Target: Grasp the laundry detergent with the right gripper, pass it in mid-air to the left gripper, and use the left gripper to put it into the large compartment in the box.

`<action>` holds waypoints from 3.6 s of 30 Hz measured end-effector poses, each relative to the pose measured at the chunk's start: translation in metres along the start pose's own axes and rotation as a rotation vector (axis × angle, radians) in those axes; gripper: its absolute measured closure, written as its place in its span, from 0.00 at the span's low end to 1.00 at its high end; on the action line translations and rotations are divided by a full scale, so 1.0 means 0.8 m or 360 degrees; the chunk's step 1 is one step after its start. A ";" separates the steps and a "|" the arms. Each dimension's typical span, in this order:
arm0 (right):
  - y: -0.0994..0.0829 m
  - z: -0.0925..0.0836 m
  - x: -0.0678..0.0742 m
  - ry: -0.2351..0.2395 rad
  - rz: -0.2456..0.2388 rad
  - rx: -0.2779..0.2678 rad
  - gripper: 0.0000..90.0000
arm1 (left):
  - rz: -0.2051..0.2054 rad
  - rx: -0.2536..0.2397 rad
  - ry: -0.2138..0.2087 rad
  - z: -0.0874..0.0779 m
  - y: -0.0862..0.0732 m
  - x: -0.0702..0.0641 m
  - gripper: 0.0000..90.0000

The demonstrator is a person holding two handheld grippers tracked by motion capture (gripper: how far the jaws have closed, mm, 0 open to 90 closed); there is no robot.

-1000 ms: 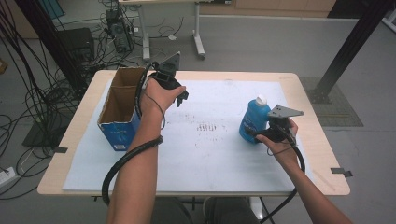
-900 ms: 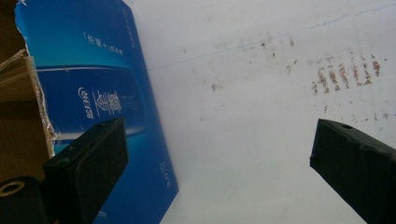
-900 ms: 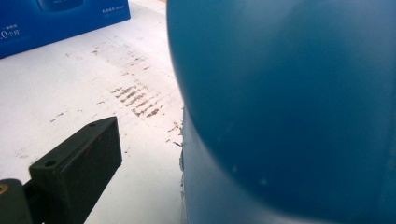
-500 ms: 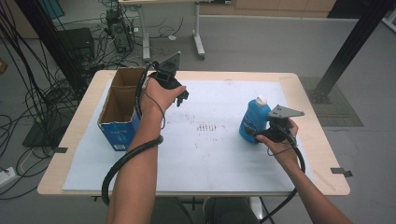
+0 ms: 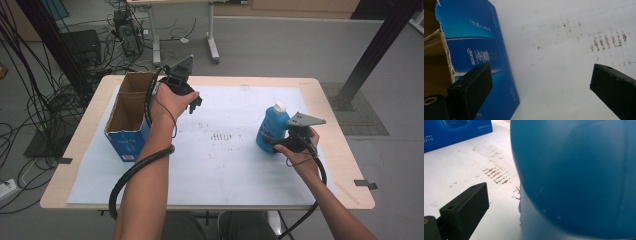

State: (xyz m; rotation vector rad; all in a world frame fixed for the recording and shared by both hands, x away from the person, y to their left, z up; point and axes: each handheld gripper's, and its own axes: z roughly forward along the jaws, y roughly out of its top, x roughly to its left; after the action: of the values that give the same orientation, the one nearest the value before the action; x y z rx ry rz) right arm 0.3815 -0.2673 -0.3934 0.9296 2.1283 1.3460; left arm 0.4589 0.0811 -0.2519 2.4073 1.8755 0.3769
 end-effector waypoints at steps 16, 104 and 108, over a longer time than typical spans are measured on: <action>0.000 0.000 0.001 -0.0007 -0.0001 -0.0004 0.01 | 0.0010 0.0002 0.0002 -0.002 -0.001 0.003 0.05; -0.008 0.002 -0.006 -0.0026 0.0038 -0.0010 0.17 | 0.0013 -0.0021 0.0007 -0.004 -0.004 0.003 0.05; -0.009 0.002 -0.006 -0.0037 0.0026 -0.0005 0.23 | 0.0011 -0.0024 0.0014 -0.002 -0.006 0.003 0.06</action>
State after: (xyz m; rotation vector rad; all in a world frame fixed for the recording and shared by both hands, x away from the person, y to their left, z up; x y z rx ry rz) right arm 0.3837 -0.2716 -0.4003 0.9587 2.1052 1.3399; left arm 0.4549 0.0847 -0.2507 2.4075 1.8614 0.4012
